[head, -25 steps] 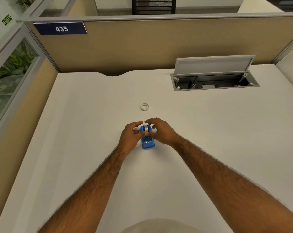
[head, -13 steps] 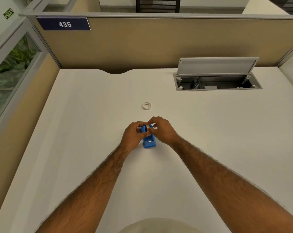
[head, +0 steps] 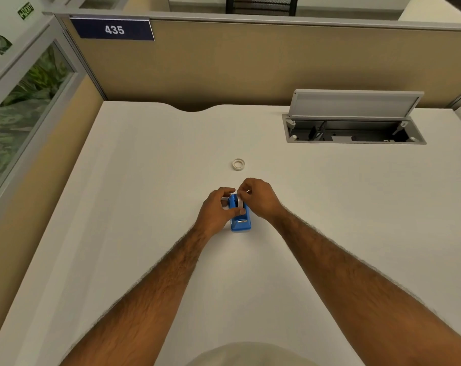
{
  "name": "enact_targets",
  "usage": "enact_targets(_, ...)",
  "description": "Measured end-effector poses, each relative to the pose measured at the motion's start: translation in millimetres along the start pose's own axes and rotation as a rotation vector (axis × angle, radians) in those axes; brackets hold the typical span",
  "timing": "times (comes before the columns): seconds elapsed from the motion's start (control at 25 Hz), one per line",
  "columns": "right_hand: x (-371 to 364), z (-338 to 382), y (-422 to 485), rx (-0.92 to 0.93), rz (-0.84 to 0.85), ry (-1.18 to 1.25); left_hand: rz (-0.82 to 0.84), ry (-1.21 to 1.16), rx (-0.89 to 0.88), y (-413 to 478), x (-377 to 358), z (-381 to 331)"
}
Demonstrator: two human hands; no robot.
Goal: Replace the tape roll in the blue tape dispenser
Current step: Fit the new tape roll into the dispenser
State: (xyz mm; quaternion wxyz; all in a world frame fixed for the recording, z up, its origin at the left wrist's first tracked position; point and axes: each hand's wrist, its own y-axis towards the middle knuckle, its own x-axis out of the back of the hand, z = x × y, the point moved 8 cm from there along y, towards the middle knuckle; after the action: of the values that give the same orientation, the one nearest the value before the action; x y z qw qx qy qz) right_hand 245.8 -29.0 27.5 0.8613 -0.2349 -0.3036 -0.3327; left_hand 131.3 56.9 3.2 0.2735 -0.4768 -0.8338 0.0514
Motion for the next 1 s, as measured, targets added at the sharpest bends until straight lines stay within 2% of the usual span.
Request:
enact_targets(0.24,2,1,-14,0.037,-0.04,0.022,-0.005,0.022,-0.026,3,-1,-3)
enact_targets(0.52,6,4,-4,-0.007,-0.083,-0.059,-0.021,0.051,-0.03,2,-2,-5)
enact_targets(0.68,9,-2,-3,-0.042,-0.081,-0.044,-0.013,0.057,-0.032,2,-2,-5)
enact_targets(1.0,6,-5,-19,0.004,-0.071,-0.003,0.015,0.028,-0.035,3,-2,-6)
